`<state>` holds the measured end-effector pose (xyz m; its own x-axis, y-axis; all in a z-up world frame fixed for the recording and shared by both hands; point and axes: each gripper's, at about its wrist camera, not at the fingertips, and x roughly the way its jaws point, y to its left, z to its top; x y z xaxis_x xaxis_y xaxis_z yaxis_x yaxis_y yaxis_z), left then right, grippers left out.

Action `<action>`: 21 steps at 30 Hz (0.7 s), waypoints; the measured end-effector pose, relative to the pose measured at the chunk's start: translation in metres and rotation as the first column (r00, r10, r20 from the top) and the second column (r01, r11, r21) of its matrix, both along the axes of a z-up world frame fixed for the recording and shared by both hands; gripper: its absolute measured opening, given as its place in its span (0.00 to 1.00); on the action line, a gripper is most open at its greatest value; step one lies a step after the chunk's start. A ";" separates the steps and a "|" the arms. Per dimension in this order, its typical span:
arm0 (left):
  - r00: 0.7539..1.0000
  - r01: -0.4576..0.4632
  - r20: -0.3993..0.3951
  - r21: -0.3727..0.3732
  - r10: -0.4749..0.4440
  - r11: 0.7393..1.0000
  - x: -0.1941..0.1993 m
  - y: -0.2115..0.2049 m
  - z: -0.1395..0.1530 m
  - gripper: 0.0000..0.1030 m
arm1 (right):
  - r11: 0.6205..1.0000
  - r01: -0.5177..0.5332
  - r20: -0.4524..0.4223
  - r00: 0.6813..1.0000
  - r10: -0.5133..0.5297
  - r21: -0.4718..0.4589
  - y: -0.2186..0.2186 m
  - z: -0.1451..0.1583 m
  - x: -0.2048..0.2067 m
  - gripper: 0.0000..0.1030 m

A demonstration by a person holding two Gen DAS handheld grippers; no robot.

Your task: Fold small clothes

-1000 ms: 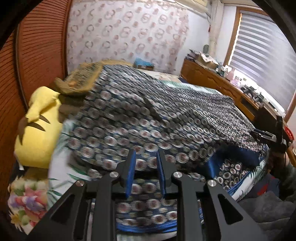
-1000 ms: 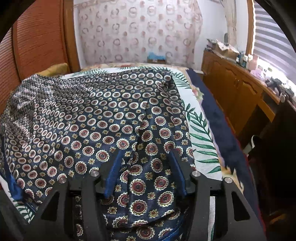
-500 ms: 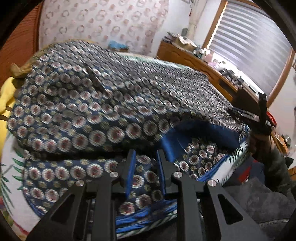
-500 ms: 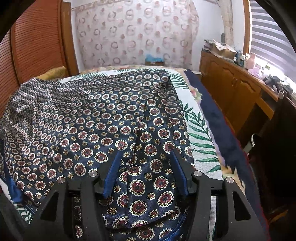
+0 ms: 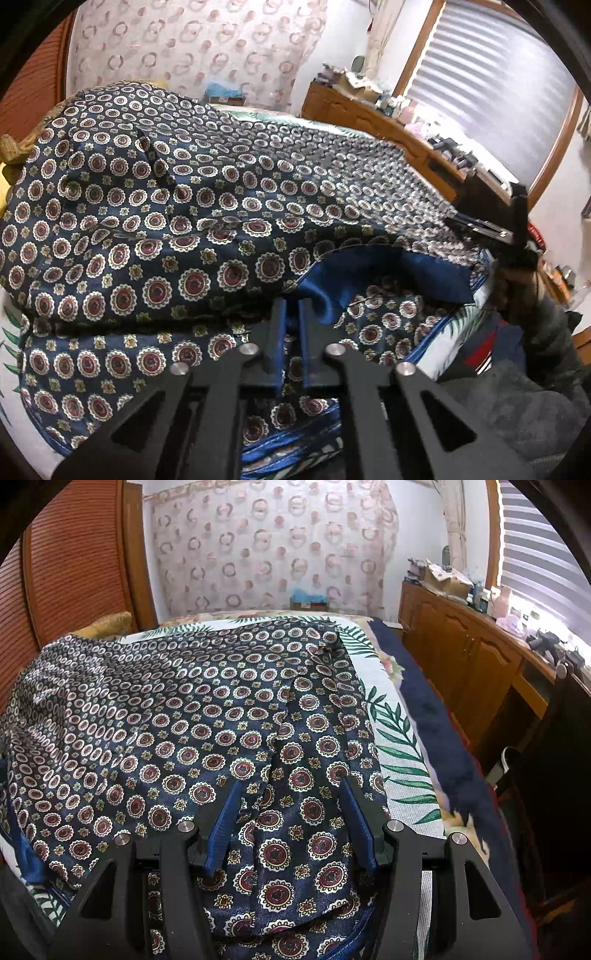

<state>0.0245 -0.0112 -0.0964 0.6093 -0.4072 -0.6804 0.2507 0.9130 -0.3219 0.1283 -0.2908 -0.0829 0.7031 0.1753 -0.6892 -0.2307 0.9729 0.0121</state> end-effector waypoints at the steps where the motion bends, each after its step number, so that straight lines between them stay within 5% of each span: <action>1: 1.000 -0.003 0.008 -0.011 0.003 1.000 -0.001 0.002 0.002 0.00 | 1.000 0.000 0.000 1.000 0.000 -0.001 0.000 0.000 0.000 0.55; 5: 0.999 -0.026 0.044 -0.060 0.029 0.998 -0.012 0.019 0.015 0.00 | 1.000 -0.001 0.000 1.000 0.001 -0.002 0.001 0.000 0.000 0.55; 12: 0.998 -0.047 0.036 -0.037 0.048 0.998 -0.017 0.027 0.026 0.00 | 1.000 0.000 0.000 1.000 0.000 -0.003 0.001 0.000 0.000 0.55; 16: 1.000 -0.009 -0.003 -0.010 0.009 1.000 -0.007 0.012 0.018 0.23 | 1.000 0.000 0.000 1.000 0.000 -0.003 0.001 0.000 0.001 0.55; 21: 0.997 -0.007 -0.071 0.079 0.012 0.997 0.007 -0.011 0.004 0.27 | 1.000 0.000 0.000 1.000 0.000 -0.003 0.001 0.000 0.001 0.55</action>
<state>0.0311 -0.0227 -0.0921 0.5618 -0.3453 -0.7517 0.2210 0.9383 -0.2658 0.1288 -0.2897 -0.0831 0.7030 0.1736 -0.6897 -0.2312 0.9729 0.0092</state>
